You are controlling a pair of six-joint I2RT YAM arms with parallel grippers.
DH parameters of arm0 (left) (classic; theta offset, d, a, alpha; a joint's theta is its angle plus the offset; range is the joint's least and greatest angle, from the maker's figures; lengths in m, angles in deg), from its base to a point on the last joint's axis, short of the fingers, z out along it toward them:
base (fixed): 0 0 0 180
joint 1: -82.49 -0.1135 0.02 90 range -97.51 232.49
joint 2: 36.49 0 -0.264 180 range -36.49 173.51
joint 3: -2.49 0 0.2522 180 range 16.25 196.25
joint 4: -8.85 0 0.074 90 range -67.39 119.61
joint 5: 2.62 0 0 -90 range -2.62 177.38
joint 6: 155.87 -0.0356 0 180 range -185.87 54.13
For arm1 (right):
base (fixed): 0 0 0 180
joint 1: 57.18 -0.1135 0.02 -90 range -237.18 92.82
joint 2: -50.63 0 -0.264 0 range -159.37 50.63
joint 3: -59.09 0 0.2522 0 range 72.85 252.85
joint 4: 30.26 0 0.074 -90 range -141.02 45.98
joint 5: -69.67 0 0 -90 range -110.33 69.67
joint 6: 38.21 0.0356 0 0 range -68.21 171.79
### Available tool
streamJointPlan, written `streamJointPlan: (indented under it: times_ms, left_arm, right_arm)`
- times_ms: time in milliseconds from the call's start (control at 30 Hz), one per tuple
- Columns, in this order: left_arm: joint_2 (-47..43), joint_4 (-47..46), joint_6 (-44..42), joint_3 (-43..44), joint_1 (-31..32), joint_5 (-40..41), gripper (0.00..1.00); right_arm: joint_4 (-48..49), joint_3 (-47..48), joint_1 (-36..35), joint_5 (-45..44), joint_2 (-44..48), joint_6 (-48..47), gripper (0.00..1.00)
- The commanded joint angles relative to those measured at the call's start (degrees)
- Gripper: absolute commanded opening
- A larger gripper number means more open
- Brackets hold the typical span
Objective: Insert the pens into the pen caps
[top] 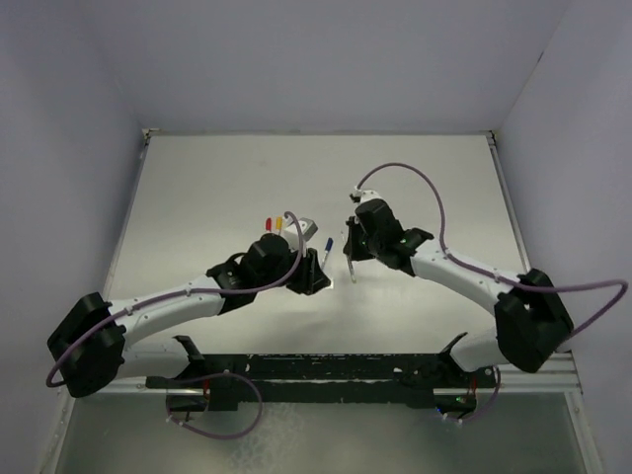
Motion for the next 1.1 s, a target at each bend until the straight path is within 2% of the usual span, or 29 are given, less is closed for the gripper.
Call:
streamJointPlan:
  times_ms: [0, 167, 400, 867, 967, 1067]
  left_arm:
    - [-1.09, -13.59, -1.33, -0.79, 1.82, -3.13, 0.41]
    - [1.14, -18.42, 0.16, -1.29, 1.92, -3.41, 0.42]
    - [4.76, -26.30, 3.24, -1.92, 1.92, -4.57, 0.46]
    - [6.95, -29.33, 4.31, -0.29, 1.89, -5.14, 0.46]
    - [6.32, -29.85, 4.63, -1.17, 1.94, -4.35, 0.34]
    - [4.53, -30.27, 5.13, -2.64, 1.92, -2.04, 0.15]
  right_arm:
    - [8.67, -3.38, -0.38, 3.57, 10.88, 4.02, 0.00]
    - [14.20, -7.82, -0.44, 7.12, 19.24, 7.32, 0.00]
    - [16.12, -11.36, -1.11, 8.59, 26.04, 9.27, 0.00]
    - [18.68, -12.93, -4.28, 6.97, 26.69, 10.69, 0.00]
    - [18.43, -12.40, -5.15, 6.09, 26.23, 10.60, 0.00]
    - [17.17, -11.69, -5.76, 5.30, 25.83, 10.40, 0.00]
